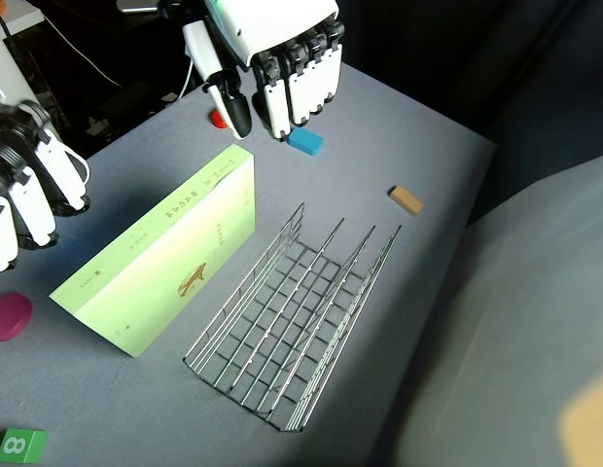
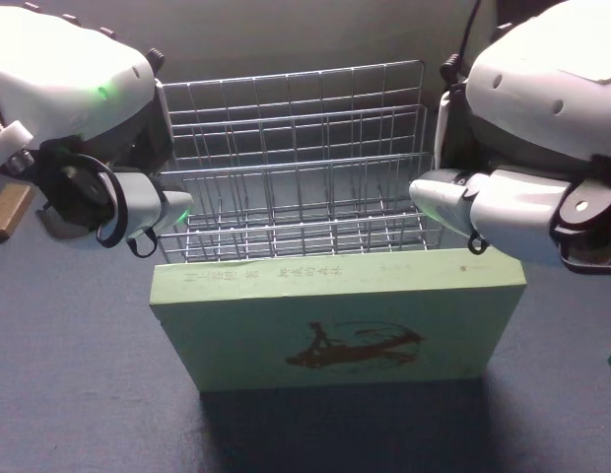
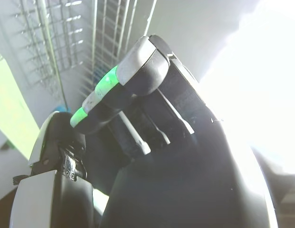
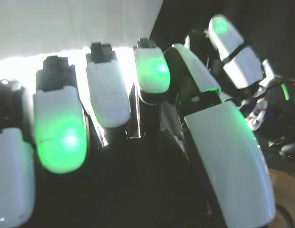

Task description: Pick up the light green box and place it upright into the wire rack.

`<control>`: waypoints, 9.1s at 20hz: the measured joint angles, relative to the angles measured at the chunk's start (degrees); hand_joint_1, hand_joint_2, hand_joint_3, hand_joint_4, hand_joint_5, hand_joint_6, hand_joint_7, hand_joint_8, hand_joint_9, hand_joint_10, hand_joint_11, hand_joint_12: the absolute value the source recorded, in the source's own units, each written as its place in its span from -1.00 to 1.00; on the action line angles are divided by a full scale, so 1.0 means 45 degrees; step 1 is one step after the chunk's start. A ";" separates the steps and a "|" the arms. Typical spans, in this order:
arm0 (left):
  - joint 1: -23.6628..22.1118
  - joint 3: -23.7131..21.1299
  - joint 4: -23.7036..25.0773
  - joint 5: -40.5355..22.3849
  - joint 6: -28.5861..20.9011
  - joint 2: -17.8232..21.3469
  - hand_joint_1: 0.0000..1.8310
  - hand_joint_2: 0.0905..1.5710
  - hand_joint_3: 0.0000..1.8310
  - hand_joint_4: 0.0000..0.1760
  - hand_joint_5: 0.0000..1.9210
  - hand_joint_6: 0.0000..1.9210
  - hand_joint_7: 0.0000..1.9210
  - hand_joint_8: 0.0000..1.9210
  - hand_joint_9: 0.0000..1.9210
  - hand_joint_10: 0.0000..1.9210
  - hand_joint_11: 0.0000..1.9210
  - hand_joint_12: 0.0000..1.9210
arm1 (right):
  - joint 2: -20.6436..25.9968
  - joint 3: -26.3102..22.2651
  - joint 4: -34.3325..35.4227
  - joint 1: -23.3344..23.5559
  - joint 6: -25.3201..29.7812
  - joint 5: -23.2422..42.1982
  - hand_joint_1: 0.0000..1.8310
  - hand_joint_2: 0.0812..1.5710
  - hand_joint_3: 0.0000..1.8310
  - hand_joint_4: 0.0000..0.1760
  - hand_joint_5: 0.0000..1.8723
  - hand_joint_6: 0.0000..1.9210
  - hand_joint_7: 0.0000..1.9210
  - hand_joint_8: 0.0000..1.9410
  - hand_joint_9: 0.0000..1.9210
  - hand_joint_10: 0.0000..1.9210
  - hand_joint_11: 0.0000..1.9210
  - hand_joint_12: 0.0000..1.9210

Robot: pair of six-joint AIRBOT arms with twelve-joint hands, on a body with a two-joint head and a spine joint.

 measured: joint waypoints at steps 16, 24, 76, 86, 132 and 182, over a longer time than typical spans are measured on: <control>0.0005 0.0529 -0.0053 -0.0340 0.0442 0.0291 -0.84 0.57 -0.99 -0.22 -0.74 -1.00 -0.78 -1.00 -0.78 -1.00 -1.00 -0.40 | -0.0933 0.0214 0.0044 -0.0087 -0.0593 -0.0811 -0.88 0.33 -1.00 0.43 -0.88 -1.00 -0.79 -1.00 -0.85 -1.00 -1.00 -0.25; 0.0136 0.1292 0.0024 -0.1258 0.0787 0.1001 -0.87 0.59 -0.99 -0.22 -0.75 -1.00 -0.79 -1.00 -0.78 -1.00 -1.00 -0.42 | -0.3385 0.1588 0.3041 -0.0097 -0.2506 -0.2671 -0.40 0.18 -1.00 0.32 -0.90 -1.00 -0.81 -1.00 -0.87 -1.00 -1.00 -0.29; -0.0646 0.2123 -0.2025 -0.1088 0.5804 0.1617 -0.83 0.59 -1.00 -0.25 -0.73 -0.99 -0.79 -1.00 -0.81 -1.00 -1.00 -0.44 | -0.5328 0.3138 0.6892 0.0500 -0.3361 -0.3895 0.33 0.43 -1.00 -1.00 -0.07 0.07 0.03 0.16 -0.08 0.12 -0.20 0.58; -0.0709 0.2123 -0.2030 -0.1001 0.5916 0.1617 -0.85 0.59 -1.00 -0.25 -0.73 -1.00 -0.78 -1.00 -0.81 -1.00 -1.00 -0.43 | -0.4988 0.3143 0.7412 0.3458 -0.3988 -0.3997 0.33 0.42 -1.00 -1.00 -0.05 0.05 0.03 0.16 -0.08 0.12 -0.22 0.53; -0.0860 0.2108 -0.2205 -0.0743 0.6450 0.1617 -0.84 0.57 -1.00 -0.25 -0.73 -1.00 -0.75 -1.00 -0.78 -1.00 -1.00 -0.45 | -0.8077 0.7742 0.2807 -0.0015 0.0185 -0.1311 0.33 0.44 -1.00 -1.00 -0.08 0.10 0.00 0.19 -0.10 0.13 -0.24 0.51; -0.0379 0.0253 -0.0942 0.0121 0.4318 0.0136 -0.81 0.56 -1.00 -0.24 -0.75 -1.00 -0.79 -1.00 -0.80 -1.00 -1.00 -0.43 | -0.4415 0.4673 0.2171 0.0238 -0.0578 -0.0413 -0.29 0.13 -1.00 -0.78 -0.75 -1.00 -0.75 -1.00 -0.82 -1.00 -1.00 -0.21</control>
